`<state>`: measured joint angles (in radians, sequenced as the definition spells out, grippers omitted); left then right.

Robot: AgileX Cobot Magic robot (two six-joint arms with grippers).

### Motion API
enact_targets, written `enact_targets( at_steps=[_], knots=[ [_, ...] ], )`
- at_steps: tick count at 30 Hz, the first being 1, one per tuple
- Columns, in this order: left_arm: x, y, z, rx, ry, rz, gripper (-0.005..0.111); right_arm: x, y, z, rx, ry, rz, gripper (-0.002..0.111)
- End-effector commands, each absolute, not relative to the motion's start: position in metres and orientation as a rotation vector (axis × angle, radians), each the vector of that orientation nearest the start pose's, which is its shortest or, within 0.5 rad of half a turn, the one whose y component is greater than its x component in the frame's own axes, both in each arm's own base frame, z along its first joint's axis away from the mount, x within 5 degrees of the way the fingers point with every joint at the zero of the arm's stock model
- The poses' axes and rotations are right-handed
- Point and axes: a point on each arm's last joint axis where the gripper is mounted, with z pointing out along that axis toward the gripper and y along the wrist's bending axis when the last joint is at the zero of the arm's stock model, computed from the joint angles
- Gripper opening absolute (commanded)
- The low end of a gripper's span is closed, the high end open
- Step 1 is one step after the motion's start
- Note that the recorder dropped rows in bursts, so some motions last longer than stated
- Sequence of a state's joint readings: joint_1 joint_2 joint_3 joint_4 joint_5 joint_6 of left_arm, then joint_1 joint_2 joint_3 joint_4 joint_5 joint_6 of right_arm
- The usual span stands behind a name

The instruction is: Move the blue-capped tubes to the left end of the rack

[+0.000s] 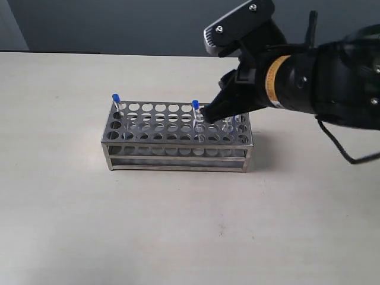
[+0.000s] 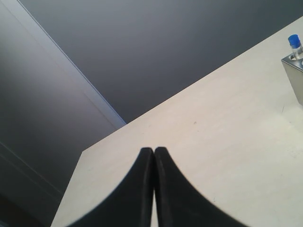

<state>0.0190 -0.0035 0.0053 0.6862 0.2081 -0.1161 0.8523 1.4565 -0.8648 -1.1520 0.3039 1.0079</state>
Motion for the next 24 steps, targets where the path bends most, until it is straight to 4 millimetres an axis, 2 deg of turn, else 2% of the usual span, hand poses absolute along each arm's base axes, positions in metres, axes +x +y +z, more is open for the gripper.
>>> enact_targets(
  at_steps=[1,5,7,8,12,17,19,22,24],
  knots=[
    [0.055,0.013,0.199,0.346,1.633,0.54,0.001,0.212,0.179,0.248,-0.738,2.016,0.065,0.016],
    [0.055,0.013,0.199,0.346,1.634,0.54,0.001,0.209,0.146,0.231,-0.623,2.05,0.033,0.015],
    [0.055,0.013,0.199,0.346,1.634,0.54,0.001,0.206,0.138,0.221,-0.624,2.046,0.04,0.015],
    [0.055,0.013,0.199,0.346,1.634,0.54,0.001,0.204,0.134,0.215,-0.546,2.083,0.056,0.015],
    [0.055,0.013,0.199,0.346,1.634,0.54,0.001,0.206,0.123,0.204,-0.427,2.114,-0.039,0.015],
    [0.055,0.013,0.199,0.346,1.634,0.54,0.001,0.206,0.134,0.203,-0.475,2.145,0.077,0.015],
    [0.055,0.013,0.199,0.346,1.634,0.54,0.001,0.207,0.142,0.206,-0.571,2.134,0.118,0.015],
    [0.055,0.013,0.199,0.346,1.634,0.54,0.001,0.204,0.164,0.217,-0.666,2.138,0.349,0.015],
    [0.055,0.013,0.199,0.346,1.634,0.54,0.001,0.2,0.18,0.223,-0.792,2.123,0.516,0.005]
  ],
)
